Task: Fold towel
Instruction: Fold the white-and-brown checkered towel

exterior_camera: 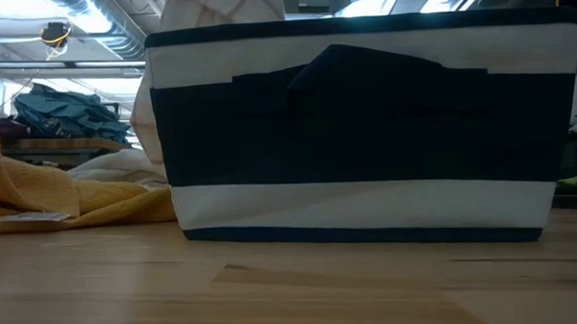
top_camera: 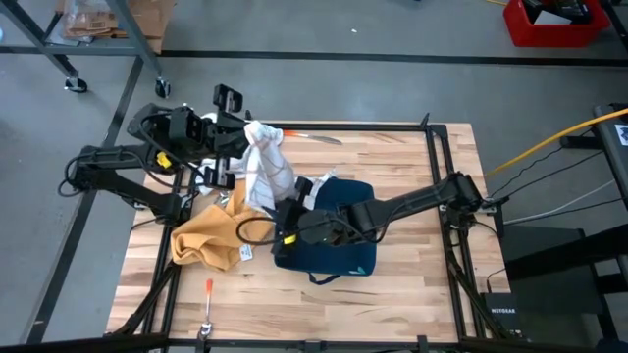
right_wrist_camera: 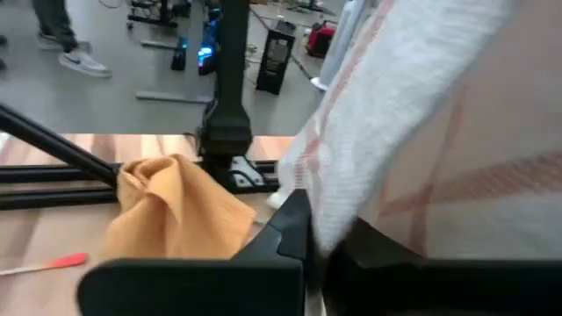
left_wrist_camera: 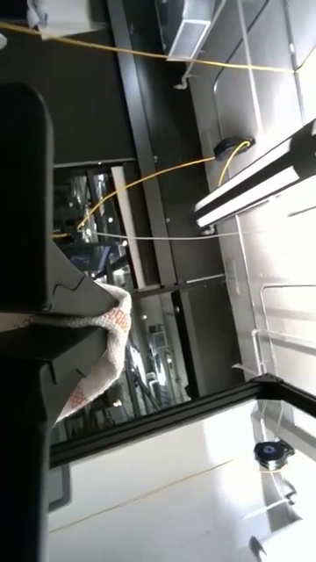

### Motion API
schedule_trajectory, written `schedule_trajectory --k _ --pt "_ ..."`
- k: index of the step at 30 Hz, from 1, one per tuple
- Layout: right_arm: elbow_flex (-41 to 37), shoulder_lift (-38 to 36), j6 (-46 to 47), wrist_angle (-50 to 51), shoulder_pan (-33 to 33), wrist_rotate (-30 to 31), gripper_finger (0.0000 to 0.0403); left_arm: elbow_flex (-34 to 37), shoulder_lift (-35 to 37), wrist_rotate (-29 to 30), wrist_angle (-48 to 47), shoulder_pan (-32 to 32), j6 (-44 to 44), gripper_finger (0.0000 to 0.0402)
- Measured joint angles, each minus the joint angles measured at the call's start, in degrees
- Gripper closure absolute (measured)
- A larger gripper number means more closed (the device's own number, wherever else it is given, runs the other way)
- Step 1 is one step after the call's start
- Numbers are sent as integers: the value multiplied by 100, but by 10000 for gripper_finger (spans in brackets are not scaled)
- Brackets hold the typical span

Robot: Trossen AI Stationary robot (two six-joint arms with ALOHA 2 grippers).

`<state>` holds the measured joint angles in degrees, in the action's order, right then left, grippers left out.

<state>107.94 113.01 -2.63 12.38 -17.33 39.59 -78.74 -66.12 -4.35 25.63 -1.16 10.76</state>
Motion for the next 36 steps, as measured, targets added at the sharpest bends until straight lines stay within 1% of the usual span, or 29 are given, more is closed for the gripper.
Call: schedule_trajectory --k 3,6,11,14,19,29,33,36 --pt "0 -58 -318 36 3 337 397 0 176 -1 -187 1 168 401" --pt "0 -247 -679 48 5 797 395 0 369 1 -350 1 321 401" --pt "0 -796 -1221 62 5 1504 398 0 705 12 -737 2 612 401" --pt "0 -1148 -1477 69 5 1790 400 0 889 80 -1108 3 720 401" --pt "2 -1674 -2078 -367 14 1837 401 0 1037 91 -1772 6 731 401" --pt "2 -2234 -4451 -2152 14 1790 402 0 968 93 -2976 3 572 401" --pt "2 -2386 -5444 -2865 14 1792 402 0 974 93 -3254 3 445 401" --pt "2 -2546 -6002 -3255 14 1790 402 0 974 93 -3356 3 351 402"
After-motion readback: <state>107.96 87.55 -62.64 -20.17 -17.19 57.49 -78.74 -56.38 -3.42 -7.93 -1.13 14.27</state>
